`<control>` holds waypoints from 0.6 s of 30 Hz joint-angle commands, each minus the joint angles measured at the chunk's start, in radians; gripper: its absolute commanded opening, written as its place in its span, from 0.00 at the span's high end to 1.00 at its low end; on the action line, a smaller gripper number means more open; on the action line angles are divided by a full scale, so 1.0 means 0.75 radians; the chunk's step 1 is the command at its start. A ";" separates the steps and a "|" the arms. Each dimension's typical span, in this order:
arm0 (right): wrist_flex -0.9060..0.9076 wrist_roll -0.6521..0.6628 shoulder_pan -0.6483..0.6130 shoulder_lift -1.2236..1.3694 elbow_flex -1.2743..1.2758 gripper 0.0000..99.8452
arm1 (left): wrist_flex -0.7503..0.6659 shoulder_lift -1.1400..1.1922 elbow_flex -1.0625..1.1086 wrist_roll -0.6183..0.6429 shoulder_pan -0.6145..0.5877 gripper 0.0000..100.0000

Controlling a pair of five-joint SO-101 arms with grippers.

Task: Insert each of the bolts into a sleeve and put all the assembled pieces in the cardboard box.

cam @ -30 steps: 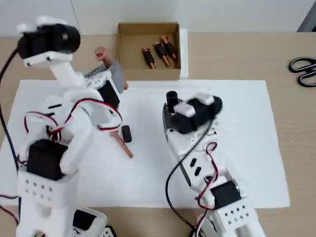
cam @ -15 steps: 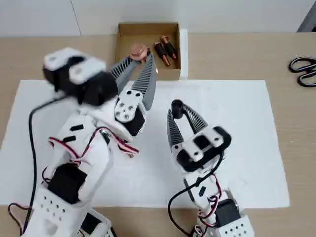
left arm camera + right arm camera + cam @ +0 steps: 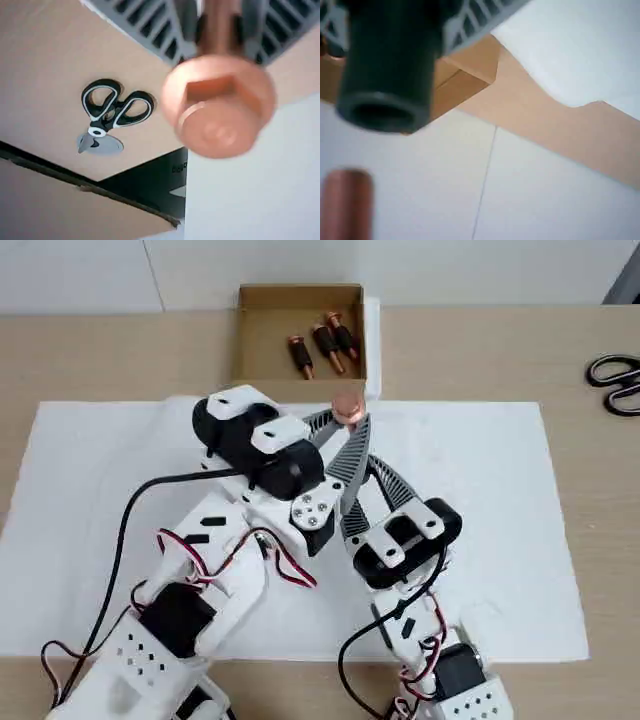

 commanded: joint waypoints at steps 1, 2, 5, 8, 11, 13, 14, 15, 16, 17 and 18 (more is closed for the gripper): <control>-0.024 0.008 -0.003 -0.024 -0.010 1.00 | -0.039 -0.033 0.015 -0.008 0.006 0.99; -0.024 0.008 -0.003 -0.024 -0.010 1.00 | -0.039 -0.033 0.028 -0.008 0.006 0.99; -0.024 0.008 -0.003 -0.024 -0.010 1.00 | -0.039 -0.033 0.058 -0.008 0.006 0.99; -0.024 0.008 -0.003 -0.024 -0.012 1.00 | -0.006 -0.033 0.060 -0.008 0.006 0.99; -0.024 0.008 -0.003 -0.024 -0.018 1.00 | 0.106 -0.033 0.056 -0.006 0.010 0.99; -0.024 0.008 -0.003 -0.024 -0.018 1.00 | 0.174 -0.033 0.056 -0.004 0.012 0.99; -0.024 0.008 -0.003 -0.024 -0.018 1.00 | 0.192 -0.033 0.056 -0.004 0.012 0.99; -0.024 0.008 -0.003 -0.024 -0.018 1.00 | 0.205 -0.033 0.054 -0.004 0.012 0.99; -0.024 0.008 -0.003 -0.024 -0.018 1.00 | 0.207 -0.033 0.054 -0.004 0.008 0.99; -0.024 0.008 -0.003 -0.024 -0.018 1.00 | 0.207 -0.033 0.054 -0.004 0.006 0.98; -0.024 0.008 -0.003 -0.024 -0.018 1.00 | 0.207 -0.035 0.054 -0.006 0.006 0.96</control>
